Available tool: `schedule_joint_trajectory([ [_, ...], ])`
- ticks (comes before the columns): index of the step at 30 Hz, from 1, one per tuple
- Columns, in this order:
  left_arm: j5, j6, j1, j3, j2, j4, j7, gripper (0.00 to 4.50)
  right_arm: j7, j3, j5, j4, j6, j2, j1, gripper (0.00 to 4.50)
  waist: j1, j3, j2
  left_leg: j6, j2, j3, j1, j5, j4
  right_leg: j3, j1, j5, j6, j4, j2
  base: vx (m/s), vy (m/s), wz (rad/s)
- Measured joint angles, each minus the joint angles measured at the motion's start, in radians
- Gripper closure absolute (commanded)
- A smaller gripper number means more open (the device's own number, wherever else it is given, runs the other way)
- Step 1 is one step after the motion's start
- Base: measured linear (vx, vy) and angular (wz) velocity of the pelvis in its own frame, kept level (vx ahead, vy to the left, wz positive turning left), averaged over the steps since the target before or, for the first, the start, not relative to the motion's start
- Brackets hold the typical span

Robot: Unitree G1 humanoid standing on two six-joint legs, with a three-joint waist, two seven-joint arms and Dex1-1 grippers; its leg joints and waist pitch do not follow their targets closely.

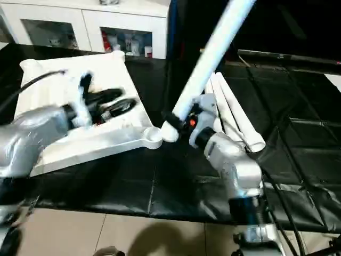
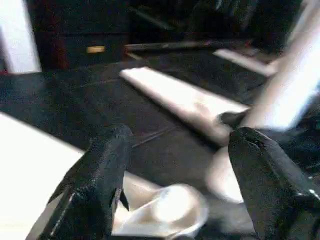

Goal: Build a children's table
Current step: Pick table leg

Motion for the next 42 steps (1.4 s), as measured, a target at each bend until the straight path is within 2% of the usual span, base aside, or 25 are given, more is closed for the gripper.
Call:
schedule_joint_trajectory([
  [3, 0.051, -0.056, 0.041, -0.032, 0.035, 0.054, -0.039, 1.00, -0.001, 0.003, -0.007, -0.002, 0.004, 0.002, 0.011, 2.60, -0.005, 0.001, -0.002, -0.001, 0.000, 0.000, 0.000, 0.000, 0.000, 0.000, 0.000, -0.002, 0.005, 0.000, 0.000, 0.000, 0.000, 0.00],
  [7, 0.062, -0.066, 0.048, -0.059, 0.062, 0.060, -0.068, 1.00, 0.000, 0.011, -0.022, 0.004, -0.016, 0.004, 0.011, 2.60, -0.004, 0.000, -0.005, -0.001, 0.000, 0.000, 0.001, 0.001, 0.000, 0.000, 0.001, -0.001, 0.003, 0.000, 0.000, 0.000, 0.000, 0.00],
  [9, 0.089, -0.076, 0.065, -0.105, 0.101, 0.059, -0.104, 1.00, 0.000, 0.012, -0.026, 0.007, -0.026, 0.002, 0.011, 2.60, -0.006, 0.000, -0.004, -0.001, 0.000, 0.000, 0.002, 0.001, 0.000, 0.001, 0.001, -0.001, 0.003, 0.000, 0.000, 0.000, 0.000, 0.00],
  [13, 0.140, -0.100, 0.085, -0.144, 0.102, 0.098, -0.130, 1.00, 0.000, 0.010, -0.028, 0.008, -0.027, -0.006, 0.012, 2.60, -0.007, 0.000, -0.004, -0.001, 0.000, 0.000, 0.001, 0.001, 0.000, 0.001, 0.000, 0.001, 0.000, 0.000, 0.000, 0.000, 0.000, 0.00],
  [19, 0.195, -0.147, 0.070, -0.149, 0.091, 0.190, -0.119, 1.00, -0.006, 0.006, -0.022, -0.020, 0.019, -0.012, 0.039, 2.60, -0.008, 0.000, -0.004, -0.001, 0.000, 0.000, 0.001, 0.001, 0.000, 0.001, 0.001, 0.001, -0.001, 0.000, 0.000, 0.000, 0.000, 0.00],
  [25, 0.210, -0.164, 0.060, -0.155, 0.086, 0.207, -0.120, 1.00, -0.025, -0.009, -0.012, -0.037, 0.028, -0.004, 0.037, 2.60, -0.011, 0.000, -0.005, -0.001, 0.000, 0.000, 0.002, 0.001, 0.000, 0.001, 0.001, 0.002, -0.001, 0.000, 0.000, 0.000, 0.000, 0.00],
  [42, 0.248, -0.186, 0.060, -0.155, 0.082, 0.228, -0.131, 1.00, -0.025, 0.009, -0.009, -0.039, 0.069, 0.000, 0.037, 2.60, -0.014, 0.000, -0.005, -0.001, 0.000, 0.000, 0.001, 0.001, 0.000, 0.001, 0.001, 0.002, -0.001, 0.000, 0.000, 0.000, 0.000, 0.00],
])
